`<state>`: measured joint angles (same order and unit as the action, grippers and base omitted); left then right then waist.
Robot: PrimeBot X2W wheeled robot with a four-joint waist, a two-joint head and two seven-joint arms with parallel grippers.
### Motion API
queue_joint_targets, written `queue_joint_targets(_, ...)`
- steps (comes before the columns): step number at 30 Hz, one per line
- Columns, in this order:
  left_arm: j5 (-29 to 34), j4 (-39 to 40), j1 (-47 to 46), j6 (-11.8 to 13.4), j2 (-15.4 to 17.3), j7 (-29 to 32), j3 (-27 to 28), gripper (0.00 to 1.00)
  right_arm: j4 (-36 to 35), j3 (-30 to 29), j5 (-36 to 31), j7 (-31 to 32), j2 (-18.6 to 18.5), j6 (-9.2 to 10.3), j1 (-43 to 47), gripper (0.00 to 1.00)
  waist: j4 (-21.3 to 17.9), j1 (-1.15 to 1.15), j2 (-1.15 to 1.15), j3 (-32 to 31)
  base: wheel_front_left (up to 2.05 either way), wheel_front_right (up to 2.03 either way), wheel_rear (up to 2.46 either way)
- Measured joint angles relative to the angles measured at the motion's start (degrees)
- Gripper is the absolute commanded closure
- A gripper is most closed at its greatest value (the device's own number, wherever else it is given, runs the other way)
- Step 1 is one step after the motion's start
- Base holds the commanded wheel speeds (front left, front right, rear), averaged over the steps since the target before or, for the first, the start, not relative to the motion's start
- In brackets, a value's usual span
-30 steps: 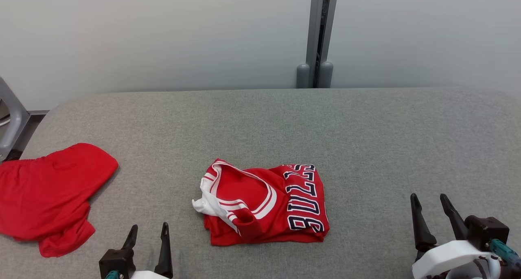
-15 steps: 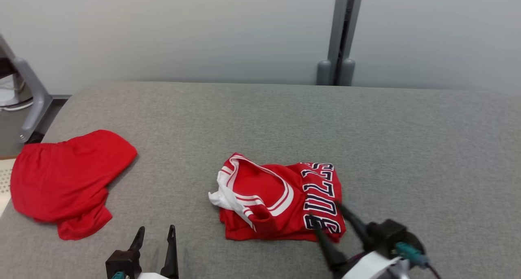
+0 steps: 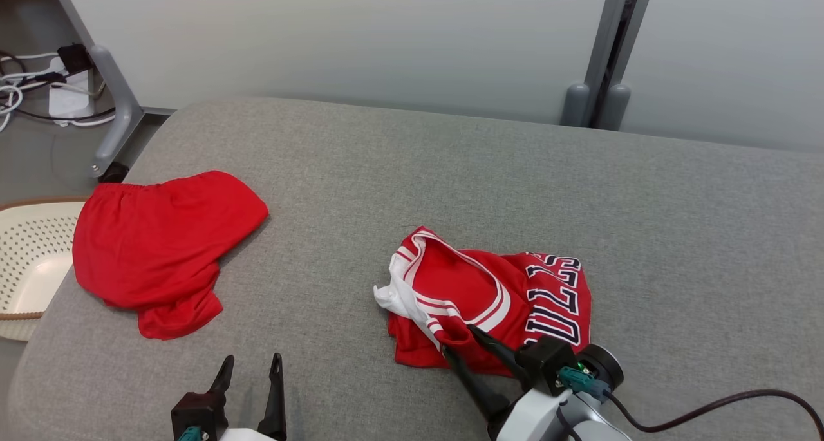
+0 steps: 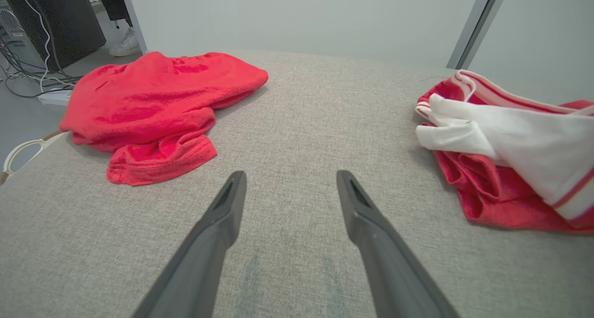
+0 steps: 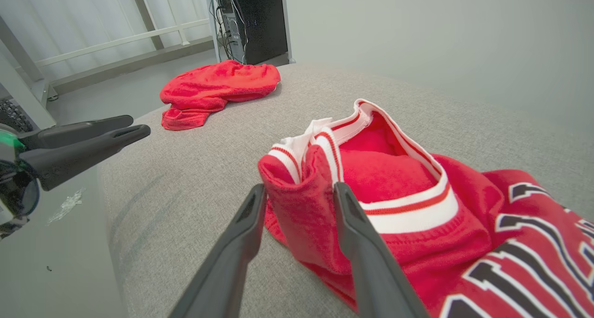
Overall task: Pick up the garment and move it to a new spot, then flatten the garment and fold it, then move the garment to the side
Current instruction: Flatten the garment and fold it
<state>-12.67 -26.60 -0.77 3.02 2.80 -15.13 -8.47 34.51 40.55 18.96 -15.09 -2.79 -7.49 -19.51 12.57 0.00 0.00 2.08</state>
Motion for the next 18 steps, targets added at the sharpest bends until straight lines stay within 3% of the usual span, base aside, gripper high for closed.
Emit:
queue_joint_targets(1, 0.0, 0.0, 0.0, 0.0, 0.0, 0.0, 0.0, 0.0, 0.4, 0.4, 0.0, 0.0, 0.0, 0.0, -0.6, 1.0, 0.3, 0.0, 0.0, 0.2, 0.0, 0.0, 0.0)
queue_joint_targets(12, -0.1, -0.1, -1.1, 0.0, 0.0, 0.0, -1.0, 0.0, 2.9, 12.3, 4.4, 0.0, 0.0, 0.0, -5.1, 1.0, 1.4, 0.0, 0.0, 1.5, 0.0, 0.0, 0.0)
queue_joint_targets(13, -0.1, -0.2, -1.3, -0.2, 0.0, 0.0, -1.3, 0.0, 3.2, 13.5, 5.1, 0.2, 0.0, 0.0, -5.4, 0.79, 1.6, 0.0, 0.0, 1.6, 0.0, 0.0, 0.0)
queue_joint_targets(14, -0.1, -0.3, -1.5, -0.2, 0.0, 0.0, -1.5, 0.0, 3.4, 15.0, 6.1, 0.6, -0.1, 0.0, -5.7, 0.26, 1.8, 0.0, 0.0, 1.7, 0.0, 0.0, 0.0)
queue_joint_targets(15, -0.2, -0.4, -1.8, -0.2, 0.0, 0.0, -1.8, 0.0, 3.6, 16.8, 7.4, 1.7, -0.1, 0.0, -5.9, 0.0, 2.0, 0.0, 0.0, 1.7, 0.0, 0.0, 0.0)
queue_joint_targets(18, -0.2, -0.6, -2.3, -0.2, 0.0, 0.0, -2.2, 0.0, 3.9, 21.1, 10.7, 3.2, 0.0, -0.01, -6.5, 0.0, 2.5, 0.0, 0.0, 2.0, 0.0, 0.0, 0.0)
